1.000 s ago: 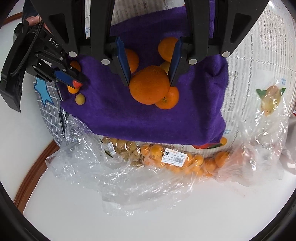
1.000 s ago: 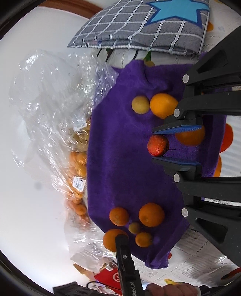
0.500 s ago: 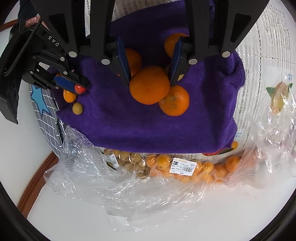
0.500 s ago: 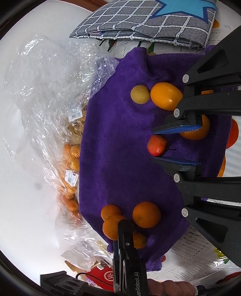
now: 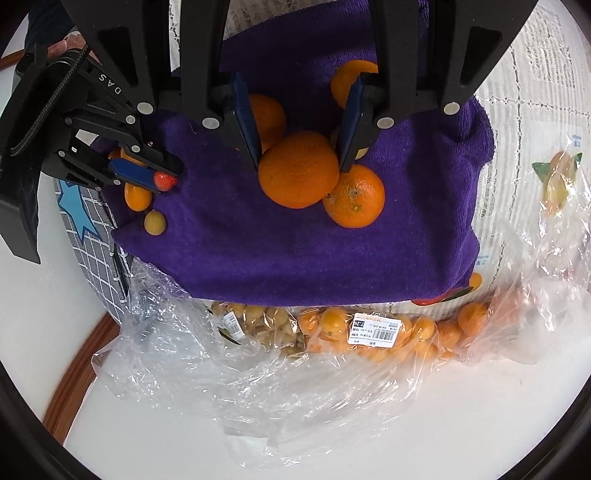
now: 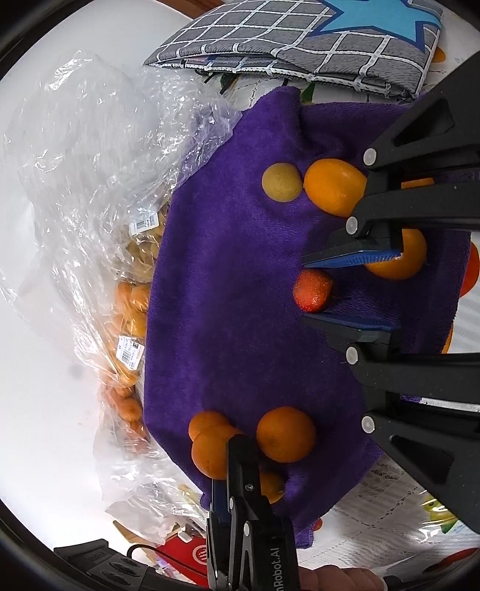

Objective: Organize fruits
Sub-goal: 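Open the right gripper on the towel while the left releases its orange there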

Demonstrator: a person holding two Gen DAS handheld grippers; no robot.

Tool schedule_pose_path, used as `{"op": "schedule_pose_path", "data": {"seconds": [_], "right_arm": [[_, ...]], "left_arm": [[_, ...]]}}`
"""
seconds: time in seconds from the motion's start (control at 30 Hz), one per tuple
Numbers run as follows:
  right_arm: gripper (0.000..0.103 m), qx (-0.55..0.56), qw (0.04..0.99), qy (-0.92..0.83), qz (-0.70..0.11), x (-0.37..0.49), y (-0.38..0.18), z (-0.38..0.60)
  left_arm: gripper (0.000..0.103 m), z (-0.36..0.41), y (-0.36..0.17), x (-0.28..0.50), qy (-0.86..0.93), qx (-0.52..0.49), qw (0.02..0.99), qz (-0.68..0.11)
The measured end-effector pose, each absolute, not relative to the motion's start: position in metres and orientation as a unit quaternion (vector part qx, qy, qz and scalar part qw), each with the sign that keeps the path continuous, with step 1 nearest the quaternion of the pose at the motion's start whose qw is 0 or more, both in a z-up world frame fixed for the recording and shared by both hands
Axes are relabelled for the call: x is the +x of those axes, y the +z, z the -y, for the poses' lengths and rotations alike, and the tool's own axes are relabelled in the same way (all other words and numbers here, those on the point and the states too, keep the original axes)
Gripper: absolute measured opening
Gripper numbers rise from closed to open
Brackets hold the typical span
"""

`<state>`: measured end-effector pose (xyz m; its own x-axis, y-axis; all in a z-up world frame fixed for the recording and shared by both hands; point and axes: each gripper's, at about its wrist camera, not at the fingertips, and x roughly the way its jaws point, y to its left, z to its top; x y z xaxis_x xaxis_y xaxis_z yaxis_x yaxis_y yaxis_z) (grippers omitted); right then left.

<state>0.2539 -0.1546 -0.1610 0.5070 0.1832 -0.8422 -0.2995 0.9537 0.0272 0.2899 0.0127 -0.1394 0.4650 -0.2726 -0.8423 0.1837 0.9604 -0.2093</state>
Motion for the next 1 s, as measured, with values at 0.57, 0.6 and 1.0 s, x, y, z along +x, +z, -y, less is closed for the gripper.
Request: {"op": "schedule_pose_path", "data": {"seconds": [0.57,0.6,1.0], "right_arm": [[0.039,-0.043,0.872,0.130,-0.470,0.240,-0.150,0.162],[0.041,-0.040,0.874,0.129,-0.467,0.238,-0.147,0.163],[0.053,0.001,0.900,0.099,-0.424,0.191,-0.079,0.185]], "left_arm": [[0.046,-0.025,-0.129,0.276,-0.132,-0.076,0.852,-0.501],[0.048,-0.026,-0.126,0.274,-0.130,-0.074,0.854,-0.498],[0.052,-0.039,-0.069,0.219,-0.090,-0.068,0.881,-0.459]]}}
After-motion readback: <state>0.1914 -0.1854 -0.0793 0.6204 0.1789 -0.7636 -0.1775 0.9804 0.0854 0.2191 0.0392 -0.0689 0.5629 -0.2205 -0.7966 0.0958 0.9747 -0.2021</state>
